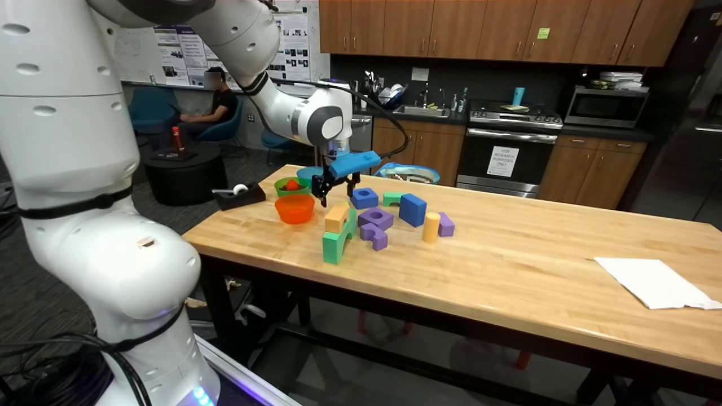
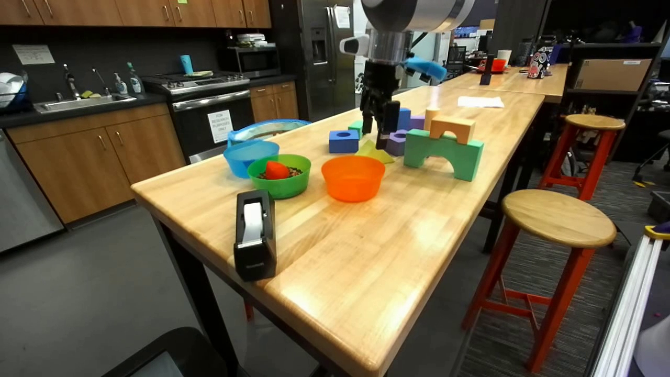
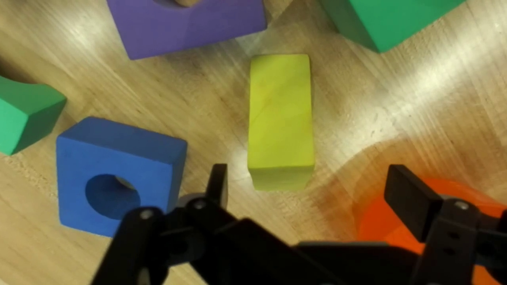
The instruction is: Stack the orange arch and yellow triangle on top of the bigger green arch
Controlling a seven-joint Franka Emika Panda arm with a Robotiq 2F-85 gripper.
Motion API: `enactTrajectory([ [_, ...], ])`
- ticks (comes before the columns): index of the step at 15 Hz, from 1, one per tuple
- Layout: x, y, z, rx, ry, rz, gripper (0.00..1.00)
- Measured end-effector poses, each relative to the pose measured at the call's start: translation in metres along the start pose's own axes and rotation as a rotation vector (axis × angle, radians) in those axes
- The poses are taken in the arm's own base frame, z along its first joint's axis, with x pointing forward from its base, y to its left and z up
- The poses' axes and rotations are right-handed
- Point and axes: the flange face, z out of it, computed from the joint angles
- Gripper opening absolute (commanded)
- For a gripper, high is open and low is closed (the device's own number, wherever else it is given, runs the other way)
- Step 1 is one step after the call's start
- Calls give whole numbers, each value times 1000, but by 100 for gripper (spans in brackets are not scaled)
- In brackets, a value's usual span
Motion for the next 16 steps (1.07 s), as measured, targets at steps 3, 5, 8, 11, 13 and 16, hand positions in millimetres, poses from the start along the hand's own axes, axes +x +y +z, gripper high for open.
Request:
enactTrajectory([
  [3,-1,2,7,10,-6,3,100],
  [5,-2,4,12,16,-10,6,94],
  [8,-4,8,16,20,-12,12,61],
  [11,-5,12,17,18,-12,17,38],
  [13,-5,14,16,16,-12,18,22],
  [16,-4,16,15,12,-10,19,15],
])
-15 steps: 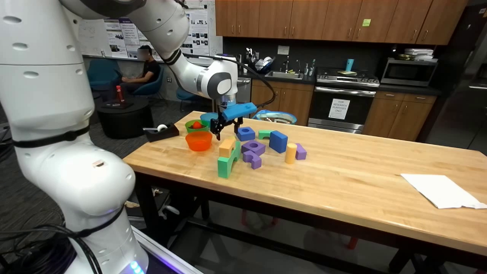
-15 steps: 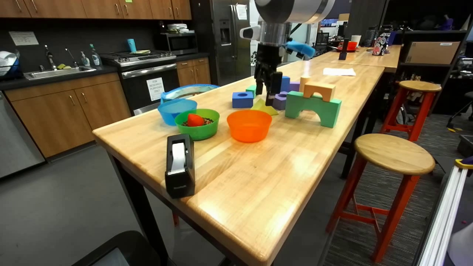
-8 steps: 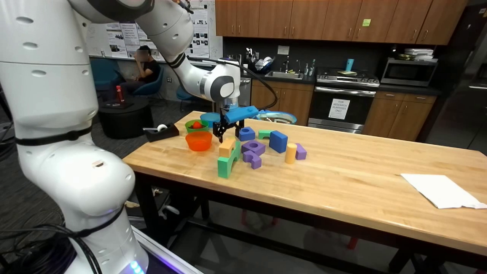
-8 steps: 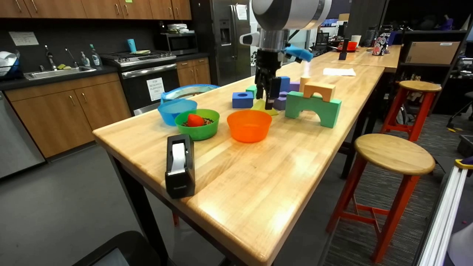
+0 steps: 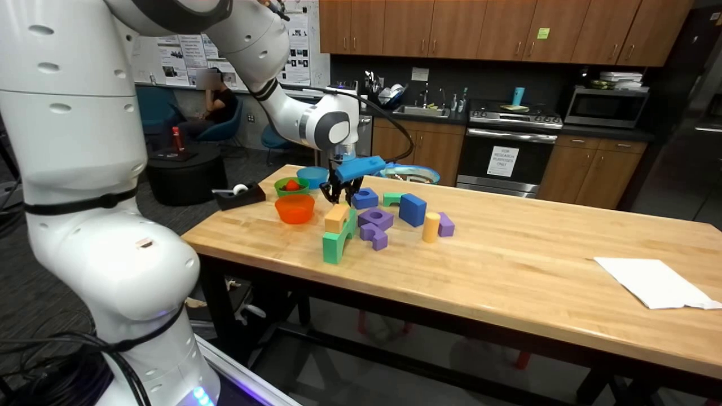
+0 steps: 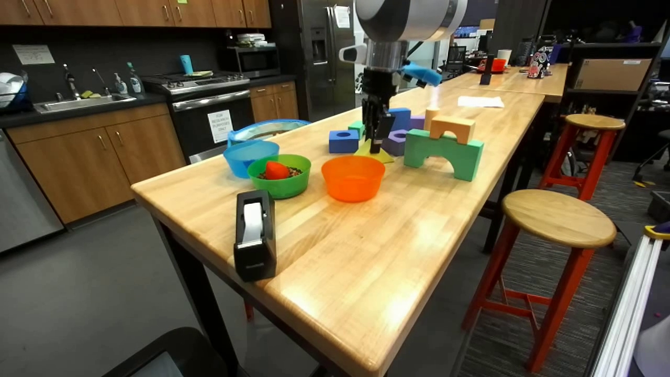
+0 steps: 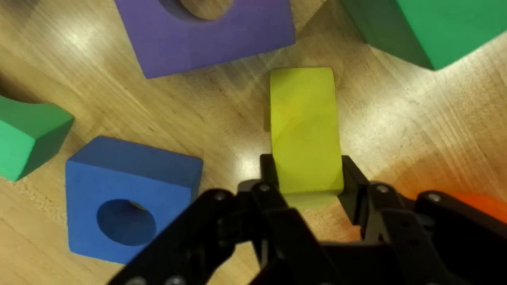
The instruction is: Stack the orange arch and yellow triangle on top of the bigger green arch
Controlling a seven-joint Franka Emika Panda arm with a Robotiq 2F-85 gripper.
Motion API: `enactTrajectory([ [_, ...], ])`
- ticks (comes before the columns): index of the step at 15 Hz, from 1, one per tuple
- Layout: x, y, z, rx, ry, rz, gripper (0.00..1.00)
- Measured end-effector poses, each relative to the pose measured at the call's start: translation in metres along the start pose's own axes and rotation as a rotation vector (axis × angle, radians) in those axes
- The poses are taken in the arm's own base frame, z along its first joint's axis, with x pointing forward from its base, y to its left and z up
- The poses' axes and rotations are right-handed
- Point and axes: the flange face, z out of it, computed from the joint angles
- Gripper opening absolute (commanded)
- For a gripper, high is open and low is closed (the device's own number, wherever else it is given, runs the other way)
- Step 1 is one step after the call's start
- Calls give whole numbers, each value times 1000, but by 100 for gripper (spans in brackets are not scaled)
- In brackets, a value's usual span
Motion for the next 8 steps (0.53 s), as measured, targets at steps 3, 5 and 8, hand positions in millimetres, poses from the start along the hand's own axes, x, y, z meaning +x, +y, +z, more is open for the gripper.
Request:
enactTrajectory([
  [3,0,1,-1,-3,1,5,15],
  [5,0,2,-4,-5,2,13,15],
  [8,-1,4,-21,-25,4,44,15],
])
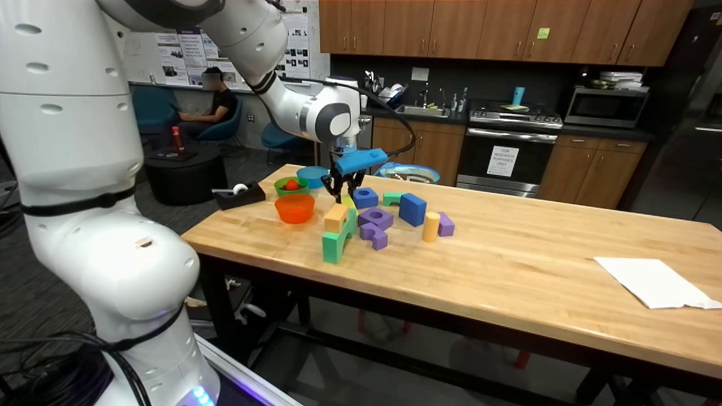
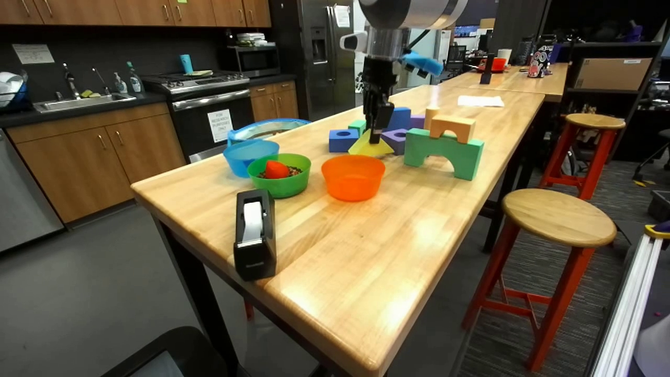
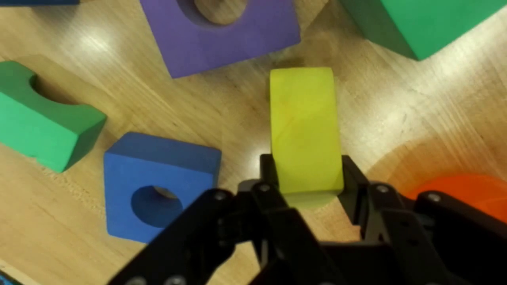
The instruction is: Stack the orange arch and yellow triangle on top of the bigger green arch
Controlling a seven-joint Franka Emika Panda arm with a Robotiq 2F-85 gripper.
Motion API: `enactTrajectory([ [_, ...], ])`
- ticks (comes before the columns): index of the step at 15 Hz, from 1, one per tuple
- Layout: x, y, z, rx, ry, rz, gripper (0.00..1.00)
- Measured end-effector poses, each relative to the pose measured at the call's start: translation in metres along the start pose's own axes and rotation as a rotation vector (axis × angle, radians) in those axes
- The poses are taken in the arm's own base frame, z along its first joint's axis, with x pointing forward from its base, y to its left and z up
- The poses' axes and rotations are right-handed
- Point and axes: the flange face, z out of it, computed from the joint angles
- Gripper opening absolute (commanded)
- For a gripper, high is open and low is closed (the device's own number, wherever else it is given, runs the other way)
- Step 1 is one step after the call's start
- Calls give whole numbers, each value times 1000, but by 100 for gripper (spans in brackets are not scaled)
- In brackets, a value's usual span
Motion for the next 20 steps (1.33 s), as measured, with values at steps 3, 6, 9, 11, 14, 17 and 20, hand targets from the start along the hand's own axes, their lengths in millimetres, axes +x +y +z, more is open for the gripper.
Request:
enactTrajectory([
  [3,-4,0,-37,-40,-2,36,15],
  [6,-9,-3,-84,-97,5,71,15],
  [9,-19,-7,-126,-148,3,122,15],
  [11,-30,-7,-149,-177,6,170,15],
  [14,-52,-5,-170,-198,12,261,15],
  [17,-68,-6,-179,-209,4,374,15],
  [20,-73,-12,-178,-191,-24,477,15],
])
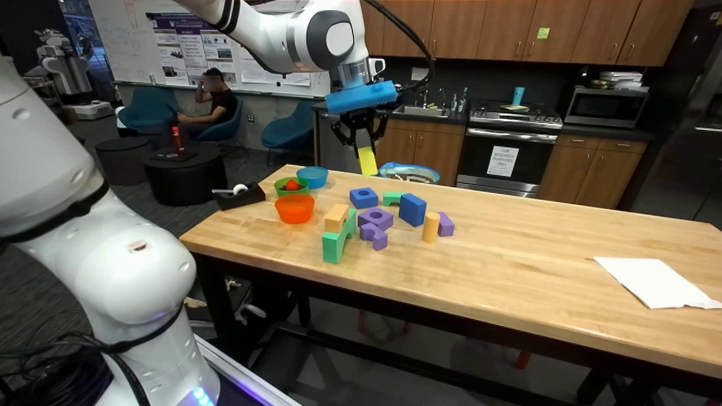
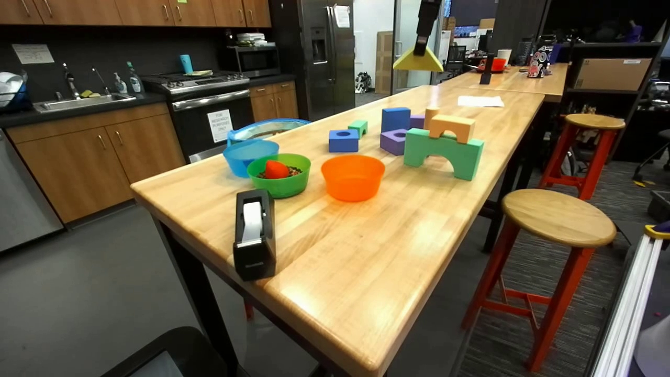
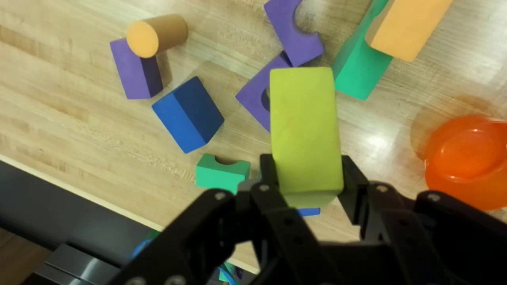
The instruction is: Stack the orange arch and yellow triangle on top of the bigger green arch
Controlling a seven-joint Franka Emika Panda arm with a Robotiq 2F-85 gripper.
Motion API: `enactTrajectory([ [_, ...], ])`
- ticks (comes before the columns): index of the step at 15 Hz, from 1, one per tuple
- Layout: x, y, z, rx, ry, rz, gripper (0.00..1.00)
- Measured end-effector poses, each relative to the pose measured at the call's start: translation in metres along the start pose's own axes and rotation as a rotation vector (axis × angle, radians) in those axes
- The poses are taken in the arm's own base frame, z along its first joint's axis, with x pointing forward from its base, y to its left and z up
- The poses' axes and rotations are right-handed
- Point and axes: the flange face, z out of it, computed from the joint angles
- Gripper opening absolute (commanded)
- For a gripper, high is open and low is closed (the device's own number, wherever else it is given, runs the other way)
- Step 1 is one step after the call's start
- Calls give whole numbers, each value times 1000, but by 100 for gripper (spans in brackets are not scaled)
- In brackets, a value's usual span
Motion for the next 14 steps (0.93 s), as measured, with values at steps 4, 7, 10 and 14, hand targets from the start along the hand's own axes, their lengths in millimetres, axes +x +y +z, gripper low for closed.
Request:
enactTrajectory([
  [4,-8,-14,6,61,-79,68,15],
  [7,-15,-20,9,108,-134,77,15],
  [10,-25,-18,9,136,-150,101,15],
  [14,-41,-19,14,177,-118,186,15],
])
